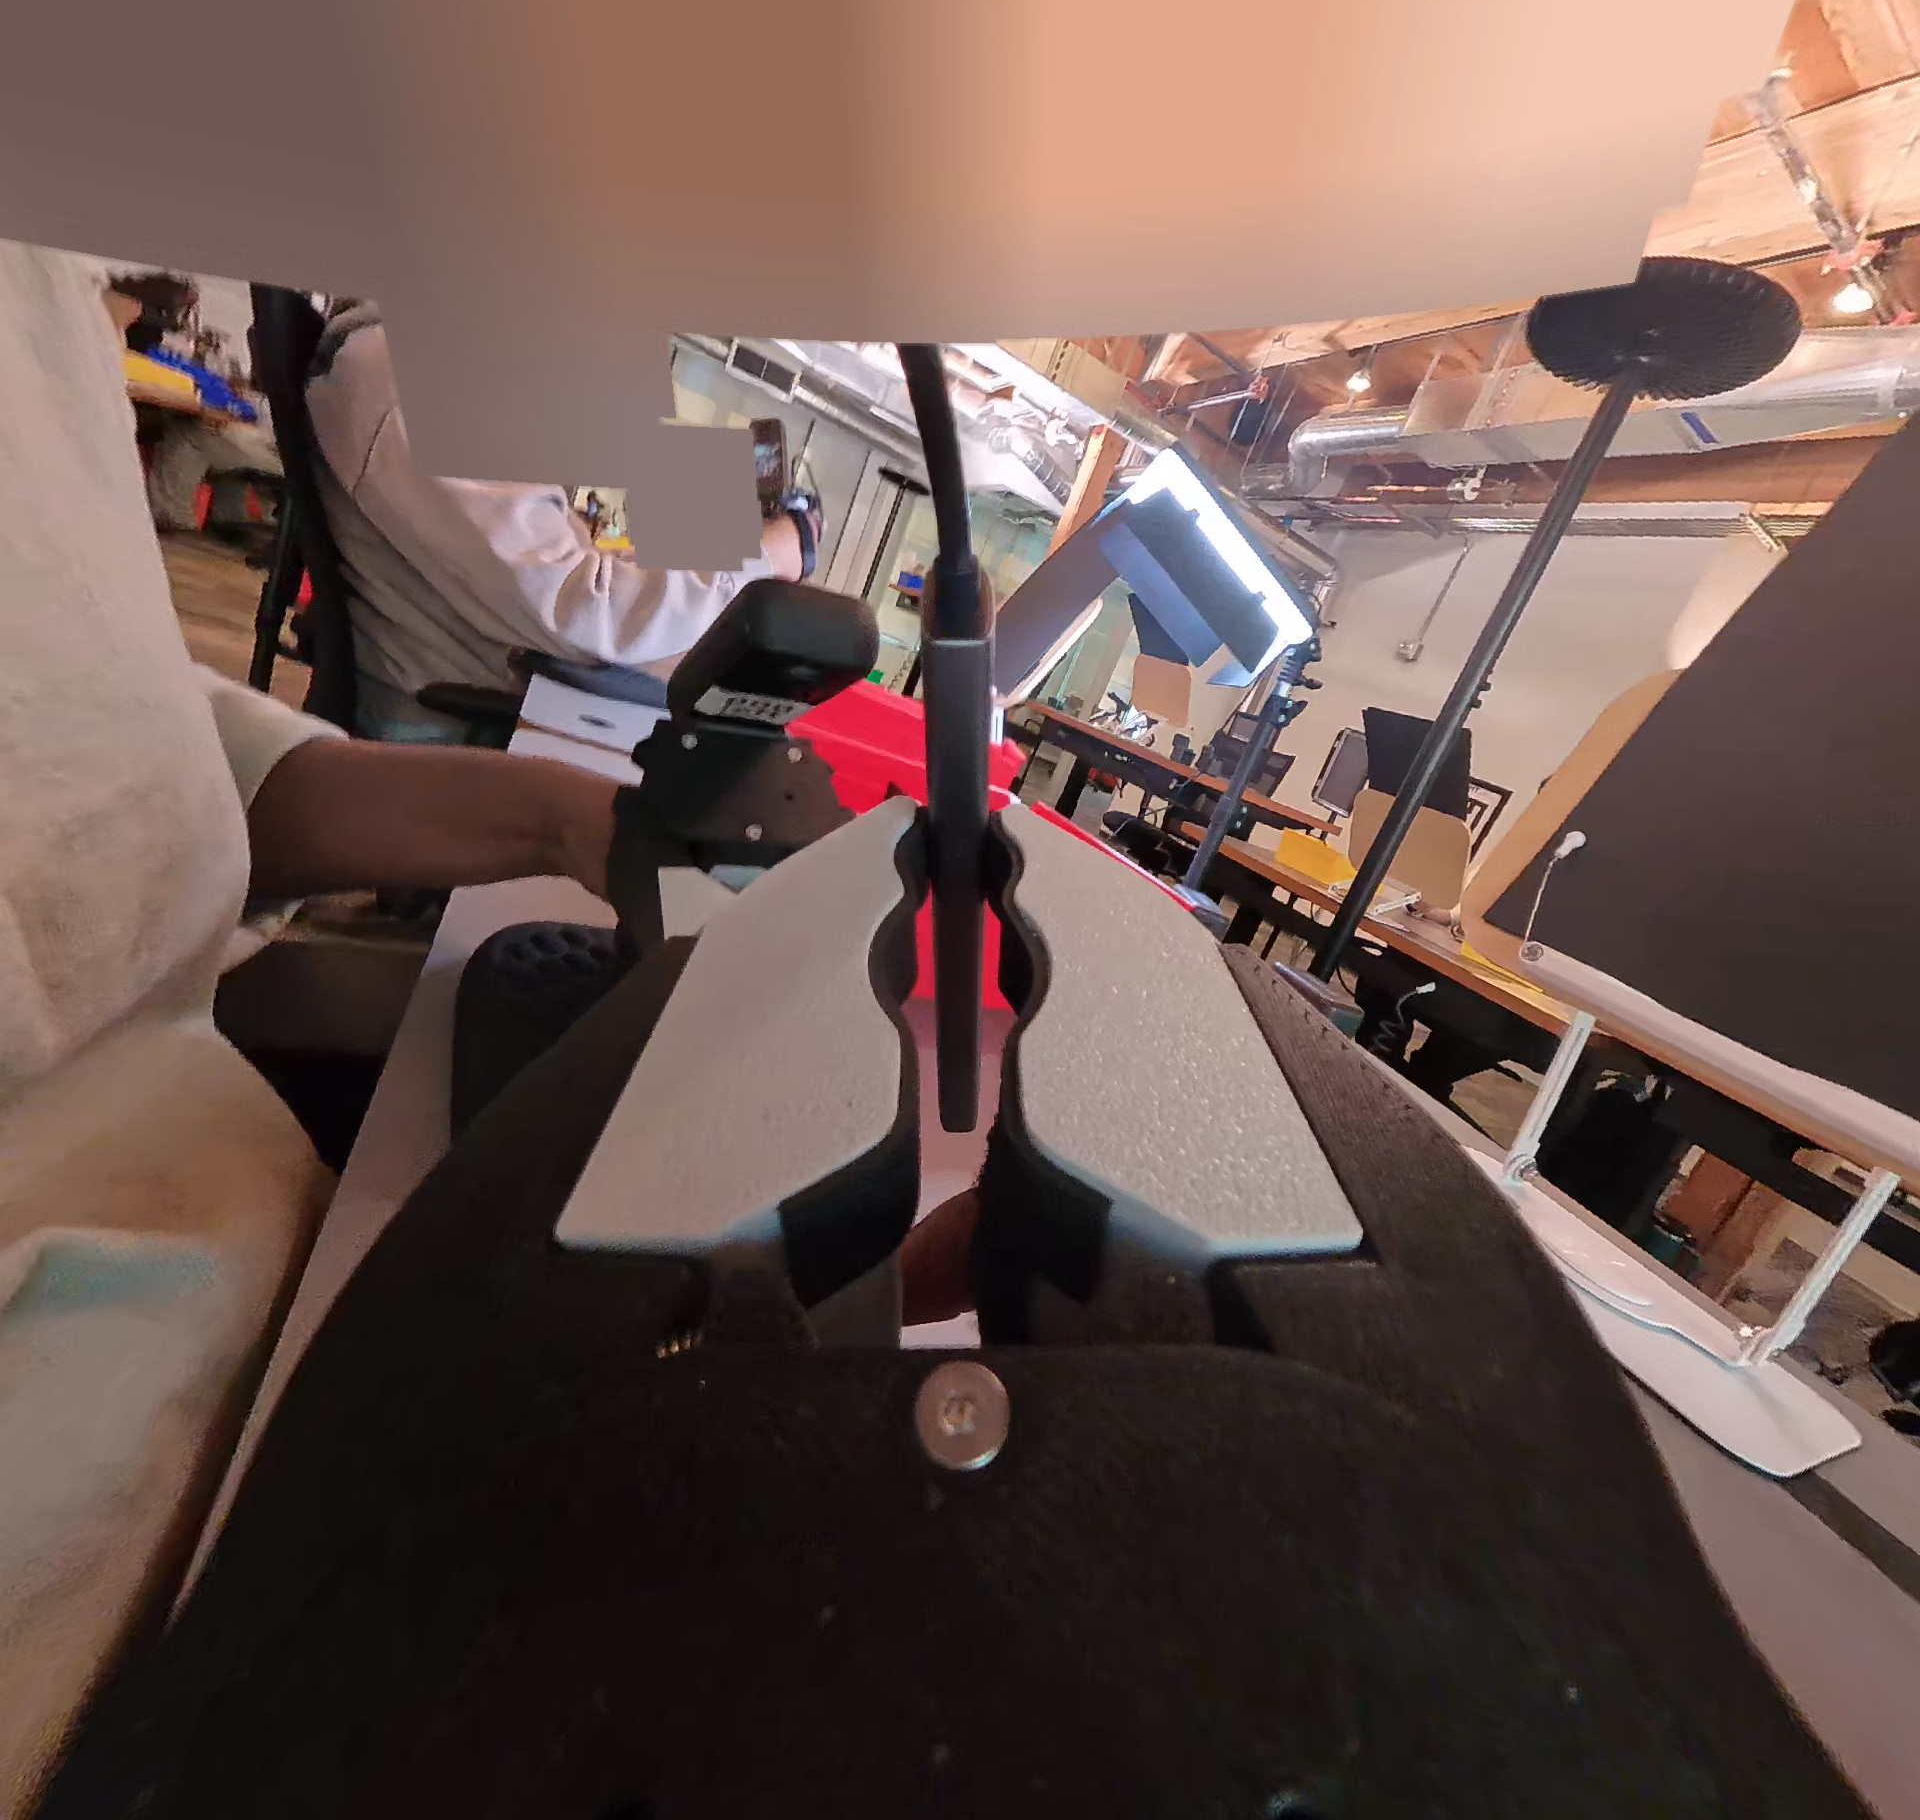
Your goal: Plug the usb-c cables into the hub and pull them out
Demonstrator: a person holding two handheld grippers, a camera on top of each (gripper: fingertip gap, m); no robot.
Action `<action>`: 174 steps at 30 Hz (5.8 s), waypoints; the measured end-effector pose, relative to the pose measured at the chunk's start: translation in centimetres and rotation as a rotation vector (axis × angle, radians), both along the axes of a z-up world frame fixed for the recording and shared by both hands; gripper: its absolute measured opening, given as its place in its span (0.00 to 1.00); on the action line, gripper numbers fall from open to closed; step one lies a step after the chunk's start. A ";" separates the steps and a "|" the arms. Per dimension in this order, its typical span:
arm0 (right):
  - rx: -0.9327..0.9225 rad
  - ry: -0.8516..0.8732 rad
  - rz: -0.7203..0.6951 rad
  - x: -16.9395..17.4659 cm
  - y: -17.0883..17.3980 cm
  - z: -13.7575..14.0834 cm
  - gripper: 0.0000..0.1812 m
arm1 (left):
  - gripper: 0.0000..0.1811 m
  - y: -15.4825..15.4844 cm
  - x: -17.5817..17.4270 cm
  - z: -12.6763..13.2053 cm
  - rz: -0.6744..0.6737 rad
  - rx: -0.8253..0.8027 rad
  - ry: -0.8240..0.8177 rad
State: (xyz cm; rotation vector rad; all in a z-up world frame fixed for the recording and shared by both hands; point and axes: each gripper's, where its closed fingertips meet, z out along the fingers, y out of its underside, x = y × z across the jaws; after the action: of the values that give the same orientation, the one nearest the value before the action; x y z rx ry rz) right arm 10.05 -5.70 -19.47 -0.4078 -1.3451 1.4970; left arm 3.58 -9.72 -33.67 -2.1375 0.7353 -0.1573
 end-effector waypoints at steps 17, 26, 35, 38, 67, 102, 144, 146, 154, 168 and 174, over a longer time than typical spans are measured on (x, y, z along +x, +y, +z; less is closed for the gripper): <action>0.627 -0.123 -0.108 -2.9 -3.1 -6.1 0.05 | 0.04 -1.0 2.8 2.9 -0.252 -0.023 -0.192; 0.905 -0.193 -0.017 -2.2 -3.6 -9.2 0.05 | 0.04 -0.8 3.3 3.3 -0.320 -0.058 -0.181; 0.969 -0.211 0.039 -2.4 -4.4 -10.3 0.05 | 0.04 -1.2 3.9 2.3 -0.330 -0.075 -0.195; 0.980 -0.212 0.064 -2.2 -4.7 -10.4 0.05 | 0.04 -1.3 4.0 2.1 -0.335 -0.085 -0.180; 0.983 -0.221 0.112 -1.9 -5.5 -10.7 0.05 | 0.04 -1.6 4.5 2.5 -0.362 -0.050 -0.226; 0.942 -0.083 0.080 -2.3 -5.0 -9.9 0.05 | 0.05 -3.2 6.0 4.4 -0.486 0.161 -0.167; 0.241 -0.121 -0.010 -2.4 -2.8 -5.5 0.05 | 0.20 -11.5 -10.3 12.5 0.338 0.560 0.142; 0.211 -0.111 -0.025 -2.4 -2.4 -5.0 0.05 | 0.21 -14.0 -14.9 11.0 0.499 0.366 0.267; 0.194 -0.119 -0.035 -2.5 -2.1 -5.1 0.05 | 0.19 -18.0 -22.5 6.3 0.679 -0.128 0.273; 0.173 -0.111 -0.044 -2.6 -1.9 -5.0 0.05 | 0.04 -11.5 -22.0 -2.3 0.460 -0.537 0.103; 0.156 -0.102 -0.058 -2.6 -1.5 -4.8 0.05 | 0.03 -9.7 -23.6 5.5 0.647 -0.100 0.118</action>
State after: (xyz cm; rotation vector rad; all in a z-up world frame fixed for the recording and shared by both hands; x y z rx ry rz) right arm 7.47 -7.22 -24.24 -0.4240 -1.5062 1.3281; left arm -19.97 -19.40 -28.15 -2.3834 0.0716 0.2837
